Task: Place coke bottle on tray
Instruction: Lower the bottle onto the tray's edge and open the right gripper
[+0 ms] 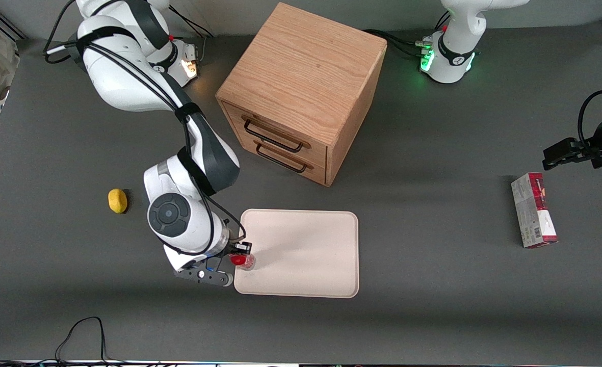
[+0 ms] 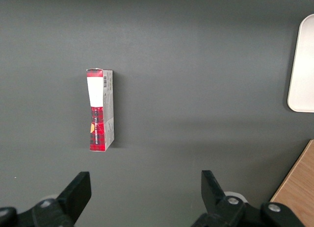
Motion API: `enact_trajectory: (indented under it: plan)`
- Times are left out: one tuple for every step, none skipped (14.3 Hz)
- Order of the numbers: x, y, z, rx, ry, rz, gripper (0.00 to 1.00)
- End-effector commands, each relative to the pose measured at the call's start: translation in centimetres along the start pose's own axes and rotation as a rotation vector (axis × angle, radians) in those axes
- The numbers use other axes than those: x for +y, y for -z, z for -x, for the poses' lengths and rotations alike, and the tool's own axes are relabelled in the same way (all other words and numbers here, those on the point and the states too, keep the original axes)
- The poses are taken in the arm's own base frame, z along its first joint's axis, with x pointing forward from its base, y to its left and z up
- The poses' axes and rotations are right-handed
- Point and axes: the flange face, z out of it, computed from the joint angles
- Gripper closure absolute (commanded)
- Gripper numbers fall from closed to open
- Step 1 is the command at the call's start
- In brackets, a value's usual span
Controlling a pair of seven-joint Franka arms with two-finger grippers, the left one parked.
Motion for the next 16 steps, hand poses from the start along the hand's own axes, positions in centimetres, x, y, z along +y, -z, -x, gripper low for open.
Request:
enact_trajectory:
  plan:
    - [-0.87, -0.23, -0.37, 0.046, -0.026, 0.005, 1.00]
    - [-0.87, -0.57, -0.40, 0.046, -0.026, 0.007, 1.00]
    - [-0.91, -0.74, -0.45, 0.049, -0.026, 0.004, 1.00]
    - [-0.91, -0.75, -0.45, 0.049, -0.024, 0.004, 1.00]
    - [-0.91, -0.75, -0.45, 0.049, -0.024, 0.004, 1.00]
    - [-0.97, -0.74, -0.41, 0.049, -0.023, 0.003, 1.00]
    - [-0.98, -0.74, -0.40, 0.048, -0.022, 0.002, 1.00]
    - [-0.98, -0.74, -0.40, 0.048, -0.022, 0.002, 0.63]
    - [-1.04, -0.82, -0.33, 0.049, -0.021, 0.006, 0.06]
    - [-1.03, -0.80, -0.37, 0.053, -0.019, 0.008, 0.00]
    - [-1.02, -0.80, -0.37, 0.054, -0.019, 0.009, 0.00]
    - [-1.02, -0.80, -0.37, 0.054, -0.020, 0.009, 0.00]
    - [-1.02, -0.80, -0.37, 0.054, -0.020, 0.009, 0.00]
    - [-1.02, -0.80, -0.37, 0.054, -0.019, 0.009, 0.00]
    - [-1.02, -0.80, -0.37, 0.054, -0.019, 0.009, 0.00]
    - [-1.01, -0.87, -0.35, 0.053, -0.019, 0.010, 0.00]
